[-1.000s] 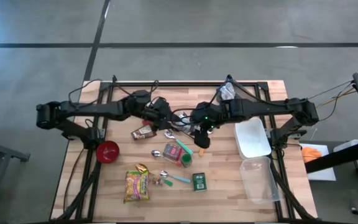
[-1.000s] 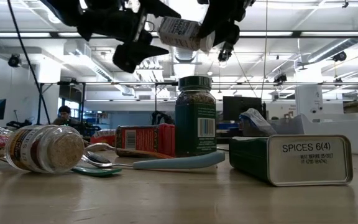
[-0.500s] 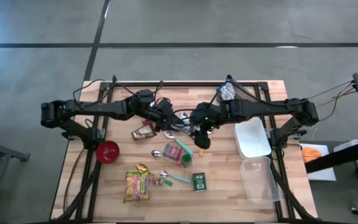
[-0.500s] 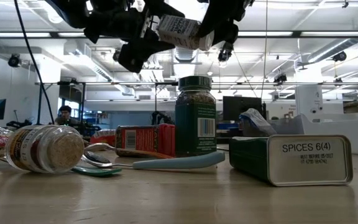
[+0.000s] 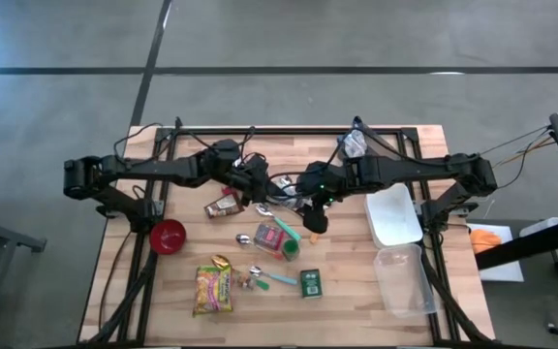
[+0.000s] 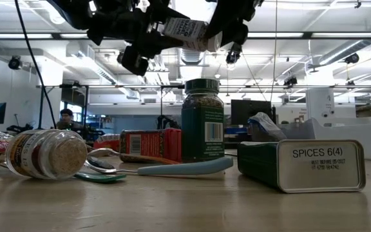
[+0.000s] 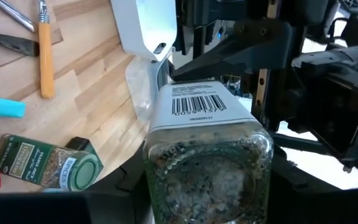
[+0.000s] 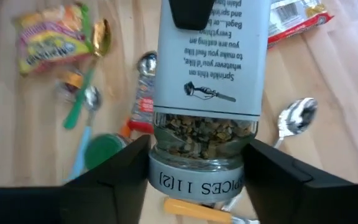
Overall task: Pick & Place Food Item
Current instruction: Put the white seasoning bottle into the white bin
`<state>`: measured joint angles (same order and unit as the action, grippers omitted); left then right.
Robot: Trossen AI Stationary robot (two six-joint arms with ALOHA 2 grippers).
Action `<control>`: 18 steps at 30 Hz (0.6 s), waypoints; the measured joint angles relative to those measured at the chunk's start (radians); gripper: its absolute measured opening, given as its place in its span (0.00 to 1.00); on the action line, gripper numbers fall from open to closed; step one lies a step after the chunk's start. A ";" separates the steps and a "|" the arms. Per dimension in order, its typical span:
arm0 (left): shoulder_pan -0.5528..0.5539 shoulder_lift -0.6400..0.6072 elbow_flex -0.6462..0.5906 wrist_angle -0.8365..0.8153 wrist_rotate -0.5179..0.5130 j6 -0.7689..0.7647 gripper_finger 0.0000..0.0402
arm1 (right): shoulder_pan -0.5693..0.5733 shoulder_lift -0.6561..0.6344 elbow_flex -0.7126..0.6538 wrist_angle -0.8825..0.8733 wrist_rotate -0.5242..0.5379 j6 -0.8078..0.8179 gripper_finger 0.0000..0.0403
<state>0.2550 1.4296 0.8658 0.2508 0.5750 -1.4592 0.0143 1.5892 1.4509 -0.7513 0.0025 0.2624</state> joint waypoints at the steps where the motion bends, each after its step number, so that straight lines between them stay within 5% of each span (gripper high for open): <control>1: 0.000 0.000 0.000 0.001 0.002 0.004 0.46 | 0.001 0.000 0.000 0.005 -0.005 0.019 0.62; 7: 0.015 -0.019 0.000 0.015 0.017 0.035 0.46 | 0.002 -0.014 0.000 0.015 -0.006 0.091 0.82; 18: 0.078 -0.134 0.000 0.082 0.032 0.114 0.46 | 0.001 -0.139 0.000 0.184 0.083 0.132 0.85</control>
<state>0.3328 1.2956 0.8661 0.3326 0.6073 -1.3447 0.0151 1.4501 1.4509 -0.5671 0.0851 0.3943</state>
